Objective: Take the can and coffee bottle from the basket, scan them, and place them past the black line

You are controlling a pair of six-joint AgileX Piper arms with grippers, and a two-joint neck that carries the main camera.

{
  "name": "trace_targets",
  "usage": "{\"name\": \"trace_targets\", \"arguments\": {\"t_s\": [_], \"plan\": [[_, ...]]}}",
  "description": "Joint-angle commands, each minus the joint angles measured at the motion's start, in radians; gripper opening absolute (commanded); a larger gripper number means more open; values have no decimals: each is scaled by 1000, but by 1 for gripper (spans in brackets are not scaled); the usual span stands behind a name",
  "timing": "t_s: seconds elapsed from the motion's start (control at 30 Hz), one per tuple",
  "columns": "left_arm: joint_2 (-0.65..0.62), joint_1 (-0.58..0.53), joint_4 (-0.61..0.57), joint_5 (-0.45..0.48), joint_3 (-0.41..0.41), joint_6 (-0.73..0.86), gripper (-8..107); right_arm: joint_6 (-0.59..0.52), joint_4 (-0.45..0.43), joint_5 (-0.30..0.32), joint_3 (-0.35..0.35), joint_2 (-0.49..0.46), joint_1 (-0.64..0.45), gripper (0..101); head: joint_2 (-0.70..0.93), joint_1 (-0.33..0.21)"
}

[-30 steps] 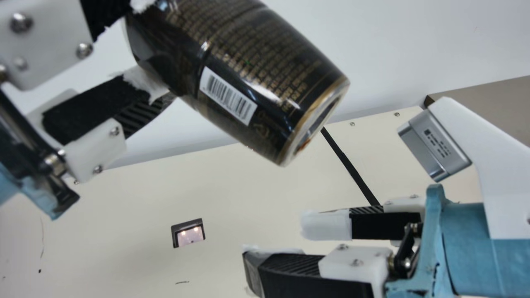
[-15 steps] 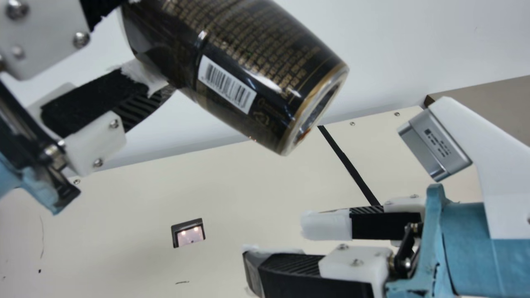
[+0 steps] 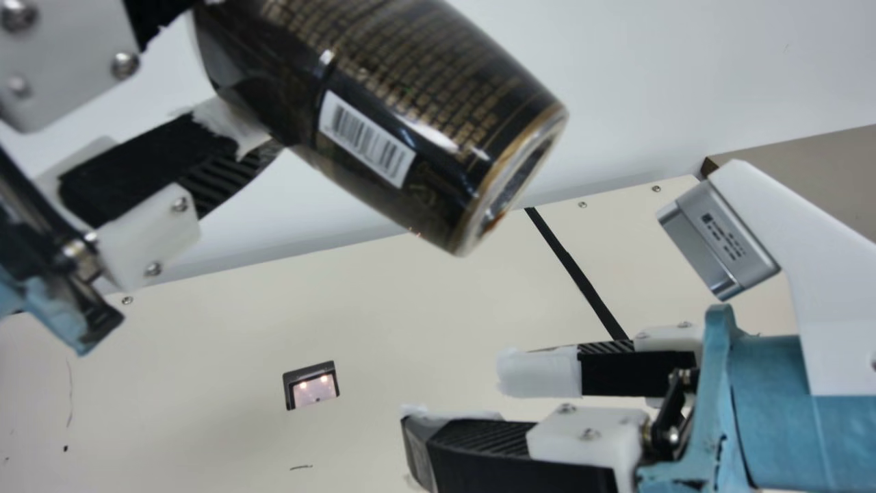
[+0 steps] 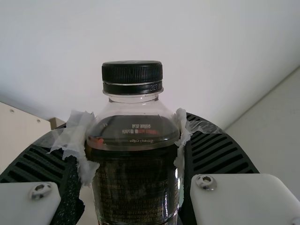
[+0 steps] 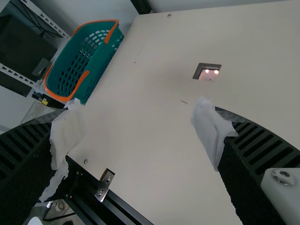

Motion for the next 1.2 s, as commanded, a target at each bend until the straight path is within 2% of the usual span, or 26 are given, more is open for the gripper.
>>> {"name": "trace_targets", "arguments": {"t_s": [0.0,0.23,0.4,0.63,0.77,0.93,0.97,1.17], "plan": [[-14,56,8,17,30,-2,10,0,0,0,0,0,0,101,-13,-29],[-81,270,-32,116,141,8,10,0,0,0,0,0,0,101,-13,-29],[-115,426,-157,204,223,97,10,0,0,0,0,0,0,101,-13,-29],[-108,627,-388,355,359,329,10,0,0,0,0,0,0,101,-13,-29],[-87,721,-395,440,413,357,10,0,0,0,0,0,0,101,-13,-29],[-59,787,-395,513,469,392,10,0,0,0,0,0,0,101,-13,-29],[-62,769,-395,489,457,386,10,0,0,0,0,0,0,101,-13,-29],[-60,786,-395,512,468,389,10,19,11,-5,1,5,11,101,-13,-29]]}}
